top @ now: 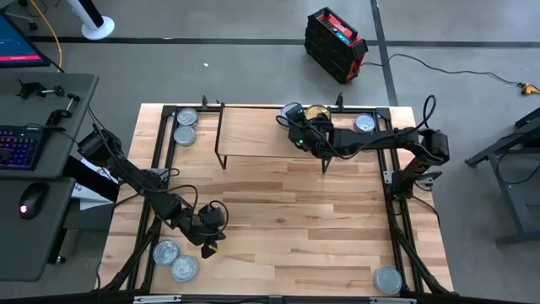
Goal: Stack canned seafood by type on shelf
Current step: Stack the light green tuna can on top of the other light green tuna can on the shelf, then put the light green tuna can on the shelf
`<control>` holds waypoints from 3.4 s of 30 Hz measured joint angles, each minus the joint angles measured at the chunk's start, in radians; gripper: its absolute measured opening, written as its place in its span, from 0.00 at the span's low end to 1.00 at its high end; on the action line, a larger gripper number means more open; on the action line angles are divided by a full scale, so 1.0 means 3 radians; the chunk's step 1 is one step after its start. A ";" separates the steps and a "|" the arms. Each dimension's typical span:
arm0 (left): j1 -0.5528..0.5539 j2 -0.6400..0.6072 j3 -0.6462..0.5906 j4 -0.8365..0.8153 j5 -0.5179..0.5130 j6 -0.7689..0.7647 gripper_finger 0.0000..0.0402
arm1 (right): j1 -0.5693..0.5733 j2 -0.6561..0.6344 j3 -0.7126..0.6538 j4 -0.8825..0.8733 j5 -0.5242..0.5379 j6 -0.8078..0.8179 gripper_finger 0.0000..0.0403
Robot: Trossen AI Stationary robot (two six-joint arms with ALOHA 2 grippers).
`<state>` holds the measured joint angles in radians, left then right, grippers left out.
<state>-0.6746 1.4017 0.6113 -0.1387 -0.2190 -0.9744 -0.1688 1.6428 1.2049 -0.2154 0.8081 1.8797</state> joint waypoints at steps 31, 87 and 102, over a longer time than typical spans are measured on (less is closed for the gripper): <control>-0.0001 0.0000 0.0000 0.0000 -0.0001 0.0121 0.00 | -0.0011 0.0000 -0.0003 0.0368 -0.0355 -0.0324 0.73; 0.0000 0.0001 -0.0001 0.0001 0.0036 0.0023 0.00 | -0.0065 0.0108 0.0734 -0.1223 -0.0871 -0.0441 0.73; 0.0020 0.0001 -0.0001 0.0009 0.0035 0.0062 0.00 | 0.0038 -0.0015 0.0743 -0.0449 -0.1352 -0.1329 0.73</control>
<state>-0.6688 1.4021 0.6109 -0.1360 -0.2085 -0.9558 -0.1573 1.6384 1.4277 -0.3501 0.4024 1.4811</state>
